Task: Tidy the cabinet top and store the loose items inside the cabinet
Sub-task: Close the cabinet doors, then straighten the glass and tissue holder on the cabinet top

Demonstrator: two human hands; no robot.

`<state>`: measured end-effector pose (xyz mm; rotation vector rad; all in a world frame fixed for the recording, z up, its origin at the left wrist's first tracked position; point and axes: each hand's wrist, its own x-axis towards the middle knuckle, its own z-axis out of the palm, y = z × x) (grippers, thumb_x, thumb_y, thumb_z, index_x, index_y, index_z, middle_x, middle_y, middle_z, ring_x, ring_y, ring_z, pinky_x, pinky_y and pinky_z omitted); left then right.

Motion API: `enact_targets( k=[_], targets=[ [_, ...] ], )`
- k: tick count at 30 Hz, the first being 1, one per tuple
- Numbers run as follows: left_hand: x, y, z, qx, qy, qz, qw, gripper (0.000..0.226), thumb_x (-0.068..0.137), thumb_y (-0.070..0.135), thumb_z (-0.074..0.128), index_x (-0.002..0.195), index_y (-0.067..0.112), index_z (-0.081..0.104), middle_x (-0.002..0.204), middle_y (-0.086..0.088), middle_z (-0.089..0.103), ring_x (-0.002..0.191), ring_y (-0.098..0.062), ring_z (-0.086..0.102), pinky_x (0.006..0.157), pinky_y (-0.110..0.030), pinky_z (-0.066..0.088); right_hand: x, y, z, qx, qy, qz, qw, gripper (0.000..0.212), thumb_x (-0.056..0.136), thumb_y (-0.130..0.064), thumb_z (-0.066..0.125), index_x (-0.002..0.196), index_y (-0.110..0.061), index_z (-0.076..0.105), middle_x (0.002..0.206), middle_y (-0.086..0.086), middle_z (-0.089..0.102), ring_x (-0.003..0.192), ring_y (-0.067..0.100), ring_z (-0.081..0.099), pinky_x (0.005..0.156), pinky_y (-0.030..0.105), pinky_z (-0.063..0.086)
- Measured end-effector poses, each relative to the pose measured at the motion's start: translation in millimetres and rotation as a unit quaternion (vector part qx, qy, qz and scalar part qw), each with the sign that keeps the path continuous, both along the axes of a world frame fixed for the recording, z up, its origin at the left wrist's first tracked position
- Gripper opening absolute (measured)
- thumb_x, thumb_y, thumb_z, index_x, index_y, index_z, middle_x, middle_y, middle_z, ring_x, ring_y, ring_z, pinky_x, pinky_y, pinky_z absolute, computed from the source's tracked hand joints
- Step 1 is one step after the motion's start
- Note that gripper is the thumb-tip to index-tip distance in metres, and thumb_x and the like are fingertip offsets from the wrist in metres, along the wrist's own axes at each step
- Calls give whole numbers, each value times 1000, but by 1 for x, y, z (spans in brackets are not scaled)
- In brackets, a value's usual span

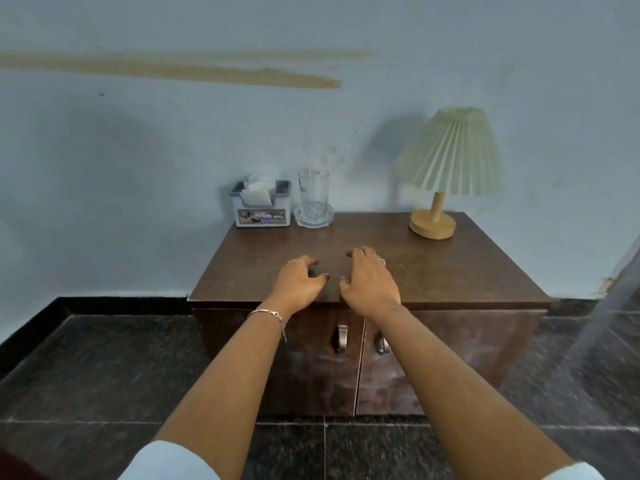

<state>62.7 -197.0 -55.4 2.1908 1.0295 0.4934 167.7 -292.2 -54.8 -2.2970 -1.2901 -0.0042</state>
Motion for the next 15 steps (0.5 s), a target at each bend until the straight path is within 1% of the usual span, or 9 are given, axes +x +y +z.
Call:
enact_targets(
  k=[4,6,8,10,12,15],
  targets=[
    [17,30,-4,-72,-38,37,996,54,93,20,60,143,13,41,146,-9,45,134,-22,43,109,-29,33,27,45,2,-6,50,30,998,59,91,-28,58,141,-6,35,145,13,37,134,30,38,110,36,31],
    [28,44,-7,-95,-61,56,992,56,93,18,58,145,14,37,150,-9,40,137,-22,39,114,-31,30,43,67,-1,-12,70,42,997,67,91,-32,59,144,-4,30,149,15,34,137,30,35,113,36,27],
    [41,56,-7,-108,-77,73,989,58,94,16,57,147,15,34,151,-9,37,138,-22,37,114,-33,30,58,88,-5,-14,88,55,995,76,90,-37,61,148,-2,24,152,15,30,141,28,29,115,35,23],
    [54,69,-5,-114,-98,93,984,61,94,15,56,149,14,30,151,-9,36,137,-23,38,114,-32,30,72,106,-10,-9,96,70,993,83,89,-40,63,149,-2,21,155,15,27,144,27,25,117,33,19],
    [70,85,-6,-120,-119,111,979,64,92,14,56,149,16,29,152,-9,37,139,-23,36,116,-36,29,85,121,-15,-1,92,84,992,89,86,-44,65,150,-1,18,156,16,24,146,26,21,118,32,15],
    [92,114,-19,-106,-131,127,978,70,81,18,55,147,21,35,148,-6,44,136,-20,40,115,-39,32,103,140,-19,23,92,90,991,95,82,-47,68,149,-1,20,155,17,27,144,27,22,118,33,16]
  ],
)
